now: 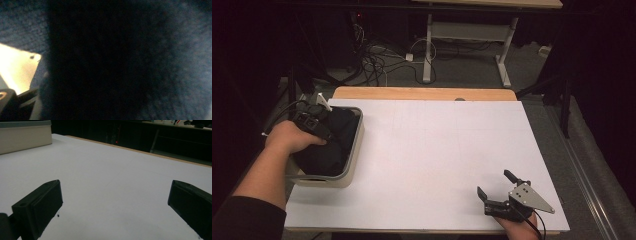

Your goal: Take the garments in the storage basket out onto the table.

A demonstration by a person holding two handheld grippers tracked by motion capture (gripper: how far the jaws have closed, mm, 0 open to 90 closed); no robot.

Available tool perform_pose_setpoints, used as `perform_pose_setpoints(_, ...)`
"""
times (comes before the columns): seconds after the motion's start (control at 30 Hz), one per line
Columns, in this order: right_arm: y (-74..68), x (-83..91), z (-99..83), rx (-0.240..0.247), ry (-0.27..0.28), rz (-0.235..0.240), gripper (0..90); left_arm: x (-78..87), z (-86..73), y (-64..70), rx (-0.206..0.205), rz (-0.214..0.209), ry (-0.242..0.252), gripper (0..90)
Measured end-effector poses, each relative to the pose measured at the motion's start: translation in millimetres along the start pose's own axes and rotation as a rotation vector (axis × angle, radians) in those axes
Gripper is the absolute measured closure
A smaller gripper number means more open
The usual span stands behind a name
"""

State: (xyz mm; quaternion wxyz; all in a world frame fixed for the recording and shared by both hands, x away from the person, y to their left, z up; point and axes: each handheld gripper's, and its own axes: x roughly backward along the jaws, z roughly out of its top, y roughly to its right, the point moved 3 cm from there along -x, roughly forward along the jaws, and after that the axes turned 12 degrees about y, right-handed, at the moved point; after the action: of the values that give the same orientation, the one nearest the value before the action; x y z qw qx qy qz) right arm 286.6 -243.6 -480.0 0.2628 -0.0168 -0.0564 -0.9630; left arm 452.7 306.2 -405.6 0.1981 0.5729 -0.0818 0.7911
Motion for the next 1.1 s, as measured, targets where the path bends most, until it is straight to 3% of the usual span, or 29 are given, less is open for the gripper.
perform_pose_setpoints(0.6, -0.9, 0.2, 0.7, 0.0, 0.004, 0.004, 0.0, 27.9, 6.9, 7.6, -0.004, 0.011, -0.051, 43.3)
perform_pose_setpoints(0.73, -0.9, 0.5, 1.2, 0.001, 0.006, 0.004, 0.0, 32.7, 7.0, 9.4, -0.015, -0.003, -0.063, 43.2)
perform_pose_setpoints(1.1, -2.2, 0.0, 1.1, 0.003, 0.005, 0.004, 0.0, 49.2, 11.7, 13.9, -0.013, 0.017, -0.082, 43.2)
